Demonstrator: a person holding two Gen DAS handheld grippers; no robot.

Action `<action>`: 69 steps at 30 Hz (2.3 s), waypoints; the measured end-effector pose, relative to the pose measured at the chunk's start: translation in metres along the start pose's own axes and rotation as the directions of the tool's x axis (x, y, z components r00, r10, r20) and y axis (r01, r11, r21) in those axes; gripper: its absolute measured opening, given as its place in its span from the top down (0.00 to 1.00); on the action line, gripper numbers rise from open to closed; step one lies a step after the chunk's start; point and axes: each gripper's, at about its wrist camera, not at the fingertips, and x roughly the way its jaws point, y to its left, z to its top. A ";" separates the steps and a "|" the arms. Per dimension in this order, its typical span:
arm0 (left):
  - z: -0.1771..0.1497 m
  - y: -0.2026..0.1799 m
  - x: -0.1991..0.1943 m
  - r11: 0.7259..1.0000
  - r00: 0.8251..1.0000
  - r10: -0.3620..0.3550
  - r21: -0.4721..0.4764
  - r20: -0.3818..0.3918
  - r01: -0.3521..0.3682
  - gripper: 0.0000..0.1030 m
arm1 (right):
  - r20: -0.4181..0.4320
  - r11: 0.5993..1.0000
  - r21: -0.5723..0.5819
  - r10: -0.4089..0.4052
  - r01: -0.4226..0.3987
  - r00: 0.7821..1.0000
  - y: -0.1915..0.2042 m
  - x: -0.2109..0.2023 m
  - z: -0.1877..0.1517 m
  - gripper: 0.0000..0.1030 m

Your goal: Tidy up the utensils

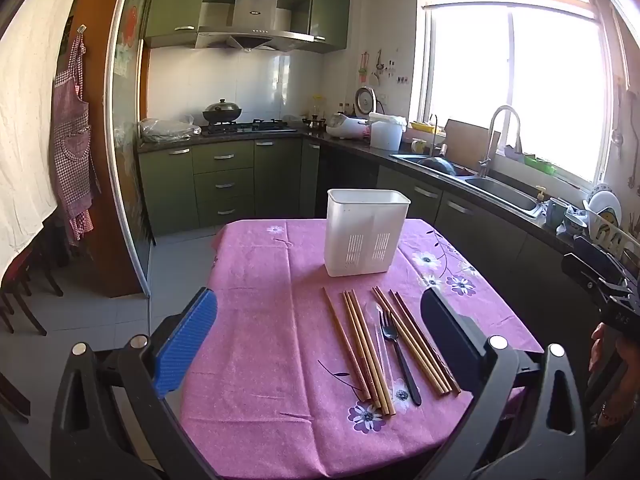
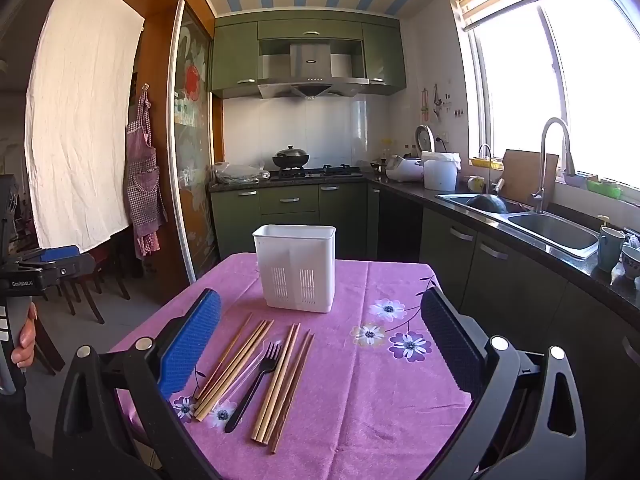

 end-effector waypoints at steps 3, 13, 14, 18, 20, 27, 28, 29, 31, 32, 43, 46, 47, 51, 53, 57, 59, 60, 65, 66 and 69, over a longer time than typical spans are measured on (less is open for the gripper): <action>0.000 -0.001 0.001 1.000 1.000 0.002 0.000 -0.001 -0.002 0.06 | 0.000 1.000 0.001 0.000 0.000 1.000 0.000 0.000 0.000 0.04; -0.009 0.003 -0.001 1.000 1.000 -0.006 -0.008 -0.005 0.006 0.06 | 0.002 1.000 0.000 0.000 0.000 1.000 0.000 0.000 0.000 0.04; -0.007 -0.001 0.006 1.000 1.000 -0.002 -0.006 -0.010 0.002 0.06 | 0.001 1.000 0.001 0.001 -0.001 1.000 0.000 0.000 0.000 0.04; -0.008 -0.001 0.006 1.000 1.000 -0.004 -0.001 -0.012 0.004 0.06 | 0.002 1.000 0.002 0.001 -0.001 1.000 0.000 0.001 0.000 0.04; -0.008 -0.001 0.007 1.000 1.000 -0.004 -0.002 -0.013 0.004 0.06 | 0.001 1.000 0.002 0.000 0.000 1.000 0.000 0.001 0.000 0.04; -0.008 -0.001 0.007 1.000 1.000 -0.004 -0.003 -0.015 0.004 0.06 | 0.000 1.000 0.002 0.001 -0.001 1.000 0.000 0.001 0.000 0.04; -0.009 -0.002 0.007 1.000 1.000 -0.005 -0.003 -0.015 0.005 0.06 | -0.001 1.000 0.001 0.000 0.000 1.000 0.000 0.001 0.000 0.04; -0.009 -0.002 0.008 1.000 1.000 -0.005 -0.003 -0.017 0.005 0.06 | -0.001 1.000 0.001 0.000 0.000 1.000 0.000 0.001 -0.001 0.04; -0.010 -0.002 0.009 1.000 1.000 -0.006 -0.004 -0.018 0.006 0.06 | -0.001 1.000 0.002 0.000 0.000 1.000 -0.001 0.002 -0.001 0.04; -0.010 -0.002 0.009 1.000 1.000 -0.007 -0.005 -0.019 0.007 0.06 | -0.002 1.000 0.001 0.000 0.000 1.000 -0.001 0.002 -0.001 0.04; -0.011 -0.001 0.011 1.000 1.000 -0.007 -0.007 -0.022 0.007 0.06 | -0.003 1.000 0.000 0.002 -0.002 1.000 -0.001 0.003 -0.001 0.04; -0.011 -0.001 0.011 1.000 1.000 -0.008 -0.008 -0.024 0.008 0.06 | -0.004 1.000 -0.002 0.002 -0.002 1.000 0.002 0.006 -0.002 0.04; -0.012 0.000 0.011 1.000 1.000 -0.008 -0.009 -0.024 0.008 0.06 | -0.005 1.000 -0.002 0.003 -0.003 1.000 0.002 0.006 -0.002 0.04; -0.014 0.000 0.012 1.000 1.000 -0.008 -0.012 -0.028 0.008 0.06 | -0.005 1.000 -0.002 0.003 -0.003 1.000 0.003 0.008 -0.006 0.04; -0.014 0.000 0.013 1.000 1.000 -0.009 -0.014 -0.030 0.008 0.06 | -0.006 1.000 -0.002 0.003 -0.003 1.000 0.004 0.008 -0.006 0.04; -0.014 0.001 0.013 1.000 0.999 -0.010 -0.014 -0.032 0.010 0.06 | -0.007 1.000 -0.003 0.003 -0.003 1.000 0.003 0.009 -0.011 0.04; -0.015 0.001 0.013 1.000 0.999 -0.011 -0.014 -0.033 0.010 0.06 | -0.009 1.000 -0.002 0.004 -0.004 1.000 0.003 0.009 -0.011 0.04; -0.015 0.001 0.013 1.000 0.999 -0.011 -0.015 -0.034 0.010 0.06 | -0.010 1.000 -0.002 0.004 -0.004 1.000 0.005 0.008 -0.008 0.04; -0.015 0.001 0.015 1.000 0.999 -0.011 -0.016 -0.043 0.011 0.06 | -0.018 1.000 -0.004 0.007 -0.007 1.000 0.004 0.016 -0.012 0.04; -0.015 0.000 0.015 1.000 0.999 -0.012 -0.017 -0.044 0.011 0.06 | -0.018 1.000 -0.004 0.007 -0.007 1.000 0.004 0.016 -0.013 0.04; -0.015 0.001 0.015 1.000 0.999 -0.011 -0.017 -0.045 0.011 0.06 | -0.019 1.000 -0.005 0.006 -0.006 1.000 0.005 0.016 -0.012 0.04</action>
